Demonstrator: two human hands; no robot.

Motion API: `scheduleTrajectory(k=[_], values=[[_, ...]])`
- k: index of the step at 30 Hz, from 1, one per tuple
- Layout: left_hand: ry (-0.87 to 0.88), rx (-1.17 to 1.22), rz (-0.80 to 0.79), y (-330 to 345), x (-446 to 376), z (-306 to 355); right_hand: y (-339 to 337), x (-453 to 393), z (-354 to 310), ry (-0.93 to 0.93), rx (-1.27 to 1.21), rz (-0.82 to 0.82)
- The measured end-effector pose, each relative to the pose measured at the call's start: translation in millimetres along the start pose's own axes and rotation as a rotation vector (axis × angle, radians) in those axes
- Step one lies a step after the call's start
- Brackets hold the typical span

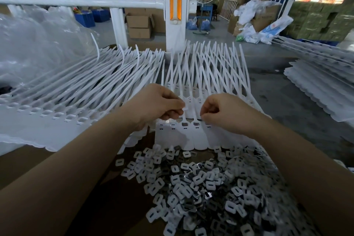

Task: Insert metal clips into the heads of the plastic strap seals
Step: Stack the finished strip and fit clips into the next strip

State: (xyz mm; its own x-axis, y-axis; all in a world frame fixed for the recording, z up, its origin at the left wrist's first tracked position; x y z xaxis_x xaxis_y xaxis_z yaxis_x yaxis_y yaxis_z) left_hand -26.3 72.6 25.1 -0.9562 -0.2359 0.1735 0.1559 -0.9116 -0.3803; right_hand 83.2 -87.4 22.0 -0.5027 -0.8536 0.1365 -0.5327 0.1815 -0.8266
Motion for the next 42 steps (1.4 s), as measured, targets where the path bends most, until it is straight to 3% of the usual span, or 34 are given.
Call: scheduleTrajectory(k=[8, 24, 29, 33, 37, 42], values=[[-0.053, -0.411, 0.099, 16.0, -5.2, -4.5, 4.1, -1.5, 1.0, 0.005, 0.044, -0.087], [-0.044, -0.552, 0.061, 18.6, -5.1, -1.2, 4.0, -1.8, 4.9, 0.001, 0.026, -0.093], [0.049, -0.662, 0.076, 19.7, -4.2, 1.9, 4.0, -3.2, 6.5, 0.005, 0.032, -0.089], [0.170, -0.888, -0.055, 18.5, 1.6, 9.4, 3.5, -2.8, 6.1, 0.001, 0.039, -0.095], [0.231, -1.271, -0.202, 22.7, 6.2, 14.2, 3.1, -1.8, 6.5, 0.002, 0.036, -0.103], [0.267, -1.617, -0.246, 44.5, 7.3, 19.0, 2.9, -1.0, 6.3, -0.001, 0.038, -0.112]])
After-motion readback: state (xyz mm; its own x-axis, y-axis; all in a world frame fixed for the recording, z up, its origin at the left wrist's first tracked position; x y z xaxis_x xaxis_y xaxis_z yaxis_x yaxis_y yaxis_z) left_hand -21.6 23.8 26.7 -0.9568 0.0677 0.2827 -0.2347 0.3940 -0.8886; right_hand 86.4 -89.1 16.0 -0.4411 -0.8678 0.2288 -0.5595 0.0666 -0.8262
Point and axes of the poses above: each hand's wrist, its own x-axis away from the middle knuckle, its own y-axis out of the palm, z = x × y, the point moved 2 cm from there along -x, towards the middle knuckle, and after that the axes turned 12 degrees about -z, right-handed, at the moved point
